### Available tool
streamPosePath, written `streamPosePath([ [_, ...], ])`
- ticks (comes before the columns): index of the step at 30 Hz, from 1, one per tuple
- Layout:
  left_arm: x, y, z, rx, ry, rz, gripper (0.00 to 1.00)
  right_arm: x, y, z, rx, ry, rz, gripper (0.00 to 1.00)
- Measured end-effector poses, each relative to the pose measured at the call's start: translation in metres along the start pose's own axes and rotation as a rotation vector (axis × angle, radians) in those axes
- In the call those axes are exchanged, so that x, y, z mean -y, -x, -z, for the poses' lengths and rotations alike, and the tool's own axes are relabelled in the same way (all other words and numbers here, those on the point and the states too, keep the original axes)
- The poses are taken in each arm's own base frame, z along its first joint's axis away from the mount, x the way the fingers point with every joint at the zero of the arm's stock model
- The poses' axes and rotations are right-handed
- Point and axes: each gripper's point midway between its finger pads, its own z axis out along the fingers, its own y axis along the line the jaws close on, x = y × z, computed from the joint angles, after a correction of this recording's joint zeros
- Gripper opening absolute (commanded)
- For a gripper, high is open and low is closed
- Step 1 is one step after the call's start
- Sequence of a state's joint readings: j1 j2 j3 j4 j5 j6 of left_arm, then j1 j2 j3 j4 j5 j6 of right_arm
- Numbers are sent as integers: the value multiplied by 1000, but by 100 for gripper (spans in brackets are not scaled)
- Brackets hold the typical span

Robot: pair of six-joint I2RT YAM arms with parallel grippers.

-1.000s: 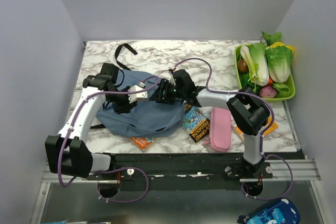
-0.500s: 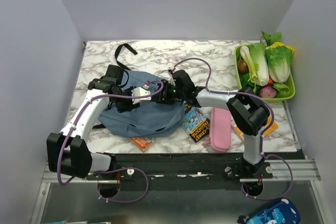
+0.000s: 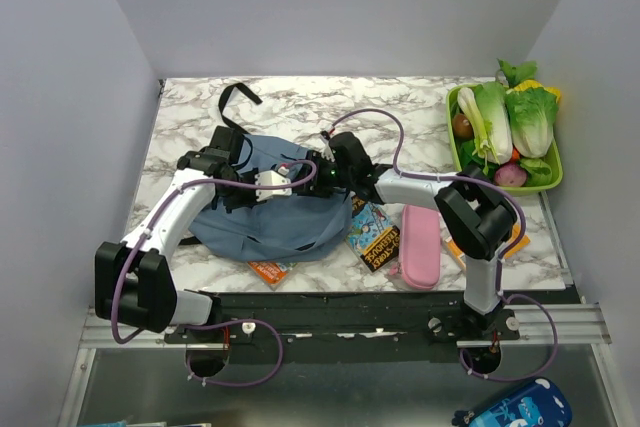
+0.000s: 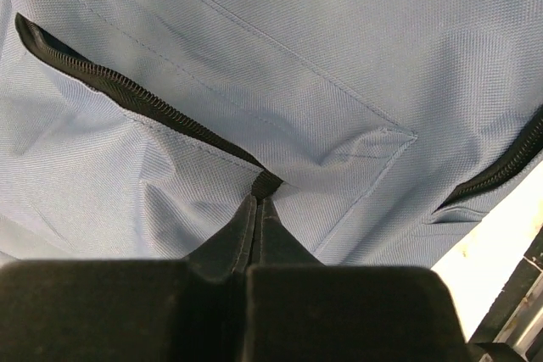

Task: Pack the student bag
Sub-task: Adjust the student bag at the center of the board.

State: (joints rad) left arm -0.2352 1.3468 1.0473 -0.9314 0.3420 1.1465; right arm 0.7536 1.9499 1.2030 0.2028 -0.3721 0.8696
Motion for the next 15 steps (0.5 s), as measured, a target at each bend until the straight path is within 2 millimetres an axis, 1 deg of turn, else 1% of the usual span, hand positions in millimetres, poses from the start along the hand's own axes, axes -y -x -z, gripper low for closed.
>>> streamPosePath([
  [5,0,-1,-2,-17,-9,-4,0,4,1,1,8,-24,3,55],
  [8,2,-3,-2,-25,-16,-2,0,6,2,5,21,-41,16,55],
  [12,2,-5,-2,-33,-13,-1,0,10,0,19,41,-64,50,55],
  [15,-1,-1,1,-27,0,24,0,14,-8,35,53,-84,83,55],
])
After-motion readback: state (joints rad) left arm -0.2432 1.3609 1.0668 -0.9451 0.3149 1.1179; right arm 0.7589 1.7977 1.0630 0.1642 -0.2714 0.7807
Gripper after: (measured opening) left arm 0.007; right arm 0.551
